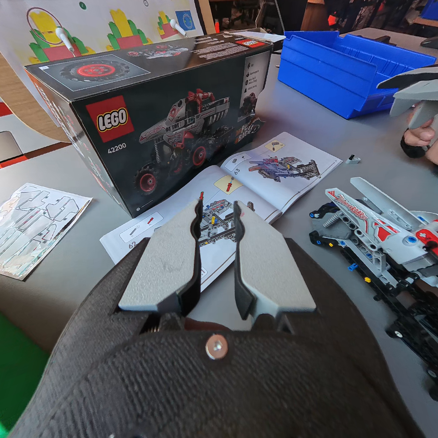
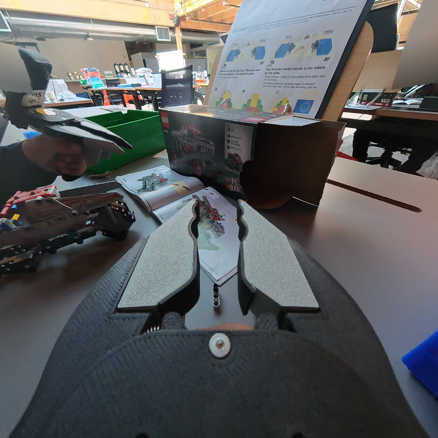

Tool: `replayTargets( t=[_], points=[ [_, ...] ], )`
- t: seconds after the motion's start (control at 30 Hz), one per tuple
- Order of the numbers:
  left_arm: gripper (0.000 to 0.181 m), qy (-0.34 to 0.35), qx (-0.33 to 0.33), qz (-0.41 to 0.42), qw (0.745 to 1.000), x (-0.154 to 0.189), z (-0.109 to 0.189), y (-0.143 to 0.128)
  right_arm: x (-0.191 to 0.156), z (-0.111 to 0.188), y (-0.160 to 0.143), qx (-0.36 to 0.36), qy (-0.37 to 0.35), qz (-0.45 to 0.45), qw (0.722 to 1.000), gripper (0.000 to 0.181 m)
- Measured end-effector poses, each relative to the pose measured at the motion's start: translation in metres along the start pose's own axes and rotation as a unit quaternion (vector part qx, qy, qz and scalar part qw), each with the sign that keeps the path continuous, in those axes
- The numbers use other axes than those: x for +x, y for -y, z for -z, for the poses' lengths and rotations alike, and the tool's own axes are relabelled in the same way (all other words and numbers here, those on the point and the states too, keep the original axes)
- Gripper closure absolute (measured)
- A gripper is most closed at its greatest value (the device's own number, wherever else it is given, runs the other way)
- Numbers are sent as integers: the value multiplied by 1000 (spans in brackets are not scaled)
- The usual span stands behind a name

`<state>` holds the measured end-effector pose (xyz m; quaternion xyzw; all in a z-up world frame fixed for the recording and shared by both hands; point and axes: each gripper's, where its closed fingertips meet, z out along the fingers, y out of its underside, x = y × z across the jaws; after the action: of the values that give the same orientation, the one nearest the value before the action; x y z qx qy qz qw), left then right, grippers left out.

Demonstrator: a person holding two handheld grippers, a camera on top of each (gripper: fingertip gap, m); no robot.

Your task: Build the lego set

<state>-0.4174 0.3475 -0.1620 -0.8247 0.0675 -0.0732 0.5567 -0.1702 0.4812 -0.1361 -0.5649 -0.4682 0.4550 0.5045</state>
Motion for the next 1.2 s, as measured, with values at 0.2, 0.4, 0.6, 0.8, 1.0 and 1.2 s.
replayTargets(
  t=[0.2,0.4,0.6,0.8,1.0,1.2],
  points=[
    [159,-3,-8,-4,1000,2,-3,-3,-2,1,3,4,4,2,1000,153],
    [159,-6,-8,-13,1000,5,-4,-3,-2,1,3,4,4,3,1000,154],
    [157,-12,-7,-20,1000,9,-3,-2,-2,1,2,1,4,4,1000,154],
    [147,-116,-57,-63,990,52,-3,-19,-6,0,-1,-9,19,19,1000,150],
    [143,-220,-107,-98,965,99,1,-41,-45,0,-8,-26,79,31,996,131],
    [143,-273,-126,-116,947,129,3,-54,-176,-2,-32,-81,126,35,988,102]
  ],
)
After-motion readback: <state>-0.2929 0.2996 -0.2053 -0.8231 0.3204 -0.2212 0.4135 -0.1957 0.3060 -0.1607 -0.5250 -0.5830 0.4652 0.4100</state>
